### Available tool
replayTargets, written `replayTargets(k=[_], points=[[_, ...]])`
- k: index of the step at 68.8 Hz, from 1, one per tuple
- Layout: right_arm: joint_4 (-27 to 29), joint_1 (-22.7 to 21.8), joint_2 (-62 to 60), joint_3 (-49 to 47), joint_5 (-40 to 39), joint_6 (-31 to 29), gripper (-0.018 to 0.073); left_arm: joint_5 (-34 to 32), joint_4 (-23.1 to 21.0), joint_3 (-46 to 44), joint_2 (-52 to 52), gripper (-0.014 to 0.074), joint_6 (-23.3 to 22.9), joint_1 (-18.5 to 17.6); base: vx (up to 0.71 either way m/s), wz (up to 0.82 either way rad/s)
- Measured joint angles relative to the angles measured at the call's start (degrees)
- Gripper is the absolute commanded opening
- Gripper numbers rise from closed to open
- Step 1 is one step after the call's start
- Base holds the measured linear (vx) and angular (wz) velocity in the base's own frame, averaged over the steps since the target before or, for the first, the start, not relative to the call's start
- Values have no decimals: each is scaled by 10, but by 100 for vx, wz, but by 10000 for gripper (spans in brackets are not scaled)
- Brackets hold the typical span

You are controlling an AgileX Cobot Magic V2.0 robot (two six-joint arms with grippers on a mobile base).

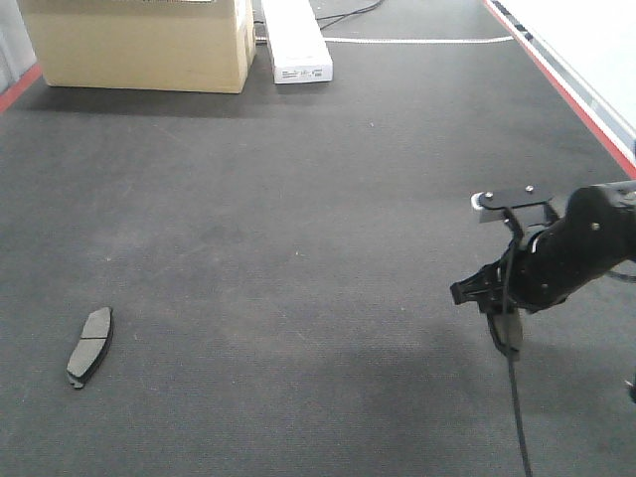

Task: Move and align brake pads A on conveyor
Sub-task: 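Lower the right gripper and set its brake pad on the belt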

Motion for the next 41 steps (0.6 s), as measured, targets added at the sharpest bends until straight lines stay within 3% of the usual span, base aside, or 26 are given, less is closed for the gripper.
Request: replayTargets(k=[18,41], points=[[4,0,67,-36,26,-2,120,0,0,0,0,430,0,0,0,0],[6,0,104,-68,56,-2,536,0,0,0,0,430,0,0,0,0]])
